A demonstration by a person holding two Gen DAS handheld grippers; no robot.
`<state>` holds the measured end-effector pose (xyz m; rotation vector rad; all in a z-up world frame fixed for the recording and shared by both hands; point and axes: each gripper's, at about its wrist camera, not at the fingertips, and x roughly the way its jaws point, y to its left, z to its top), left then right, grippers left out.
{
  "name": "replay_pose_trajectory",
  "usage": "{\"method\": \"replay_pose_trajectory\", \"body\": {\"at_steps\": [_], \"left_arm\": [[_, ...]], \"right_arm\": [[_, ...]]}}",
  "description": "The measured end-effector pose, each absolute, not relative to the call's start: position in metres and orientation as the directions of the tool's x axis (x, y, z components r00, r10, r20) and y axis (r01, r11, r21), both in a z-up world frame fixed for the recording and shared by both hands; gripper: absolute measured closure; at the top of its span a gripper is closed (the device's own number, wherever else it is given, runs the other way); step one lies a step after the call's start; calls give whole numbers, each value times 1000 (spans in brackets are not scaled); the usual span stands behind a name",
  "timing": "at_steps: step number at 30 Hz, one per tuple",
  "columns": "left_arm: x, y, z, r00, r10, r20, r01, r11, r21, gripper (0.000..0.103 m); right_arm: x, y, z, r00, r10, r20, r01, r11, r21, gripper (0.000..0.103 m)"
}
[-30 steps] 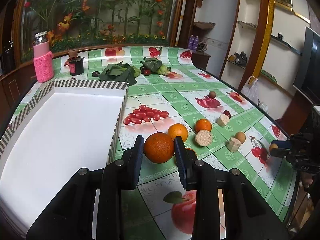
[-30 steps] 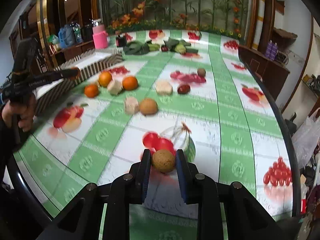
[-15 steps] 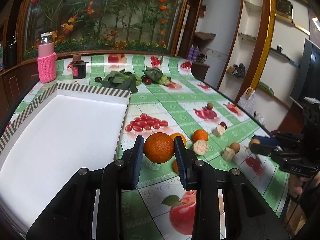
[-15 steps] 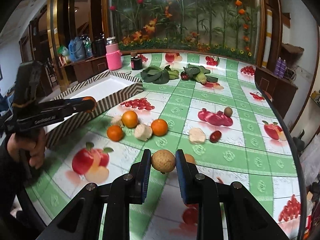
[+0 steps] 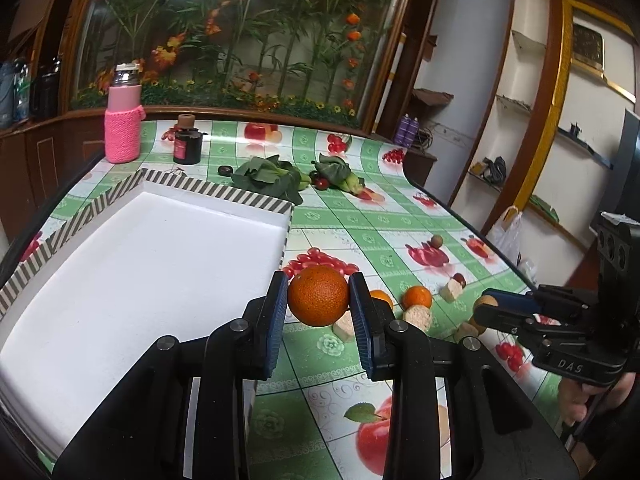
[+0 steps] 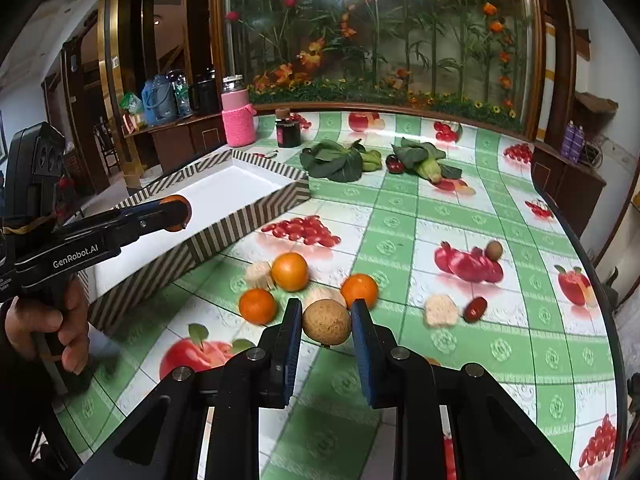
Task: Organize fruits
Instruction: 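Carry the orange into the white tray and open the left gripper while the right releases the brown fruit there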
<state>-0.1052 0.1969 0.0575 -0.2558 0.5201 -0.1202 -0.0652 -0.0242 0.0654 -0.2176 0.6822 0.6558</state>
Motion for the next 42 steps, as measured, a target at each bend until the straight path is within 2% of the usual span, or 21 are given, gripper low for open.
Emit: {"method": "replay_pose_trajectory", "body": {"at_steps": [13,27,35,42], "left_arm": [[-109,223,57,868,-123,-481,-28,955,-294,73],[-114,283,45,824,57,-563,-262,920,-291,73],[-110,292,35,764,180,-619,-386,897,-215,73],[-106,304,28,722,253,-645,-466,866,-181,73]], "right_arm": [[-55,22,75,584,521,-623,-657,754,14,79],[-49,71,73,550,581,-601,-700,712,48,79],[-45,114,70,508,654,-561,-745,660,95,79],[-33,150,49,455,671,-585,-760,635,136,79]]}}
